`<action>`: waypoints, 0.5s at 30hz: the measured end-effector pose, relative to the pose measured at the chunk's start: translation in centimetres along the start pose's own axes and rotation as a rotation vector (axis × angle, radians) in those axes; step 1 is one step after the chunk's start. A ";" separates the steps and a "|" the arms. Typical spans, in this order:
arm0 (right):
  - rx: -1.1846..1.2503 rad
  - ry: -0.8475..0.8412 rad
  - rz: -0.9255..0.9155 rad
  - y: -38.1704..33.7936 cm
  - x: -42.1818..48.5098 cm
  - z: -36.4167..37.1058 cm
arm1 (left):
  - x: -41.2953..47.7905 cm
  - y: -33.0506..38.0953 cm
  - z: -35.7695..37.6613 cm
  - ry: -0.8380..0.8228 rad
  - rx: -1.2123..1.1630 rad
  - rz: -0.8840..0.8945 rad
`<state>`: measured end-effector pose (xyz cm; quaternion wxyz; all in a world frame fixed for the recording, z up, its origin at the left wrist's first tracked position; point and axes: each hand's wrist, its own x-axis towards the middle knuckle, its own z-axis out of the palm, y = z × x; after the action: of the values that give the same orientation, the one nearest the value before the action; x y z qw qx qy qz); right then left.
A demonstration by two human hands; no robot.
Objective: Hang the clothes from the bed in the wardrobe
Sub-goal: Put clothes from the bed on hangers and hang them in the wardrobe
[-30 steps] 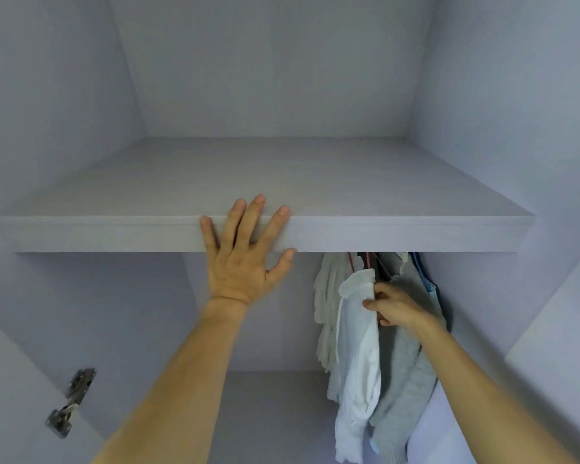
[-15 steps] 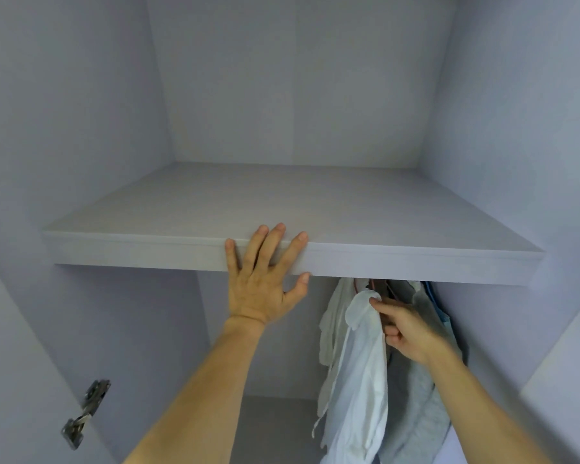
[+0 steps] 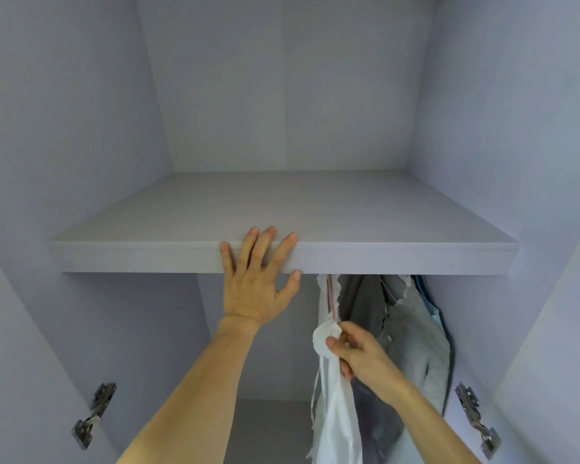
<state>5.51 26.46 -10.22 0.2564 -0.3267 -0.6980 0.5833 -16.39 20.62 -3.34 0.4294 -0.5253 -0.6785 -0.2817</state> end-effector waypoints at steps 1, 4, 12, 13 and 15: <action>-0.037 -0.010 0.011 0.7 -0.8 0.9 | 0.0 0.0 -0.2 -0.034 0.002 0.003; -0.162 -0.022 0.053 3.2 -3.6 2.9 | 0.3 0.6 -1.2 -0.136 -0.007 -0.018; -0.097 -0.209 -0.008 5.1 -11.1 8.2 | -9.9 3.0 -7.7 -0.571 -0.666 -0.804; -0.117 -0.261 -0.009 5.4 -11.6 9.0 | -11.5 3.3 -8.4 -0.716 -0.808 -0.969; -0.141 -0.357 0.007 5.9 -12.9 11.3 | -14.1 3.5 -10.1 -0.815 -0.979 -1.201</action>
<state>6.55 10.04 -17.81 0.1029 -0.2378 -0.7705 0.5824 -9.06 6.57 -11.22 -0.3412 -0.2641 -0.7439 -0.5103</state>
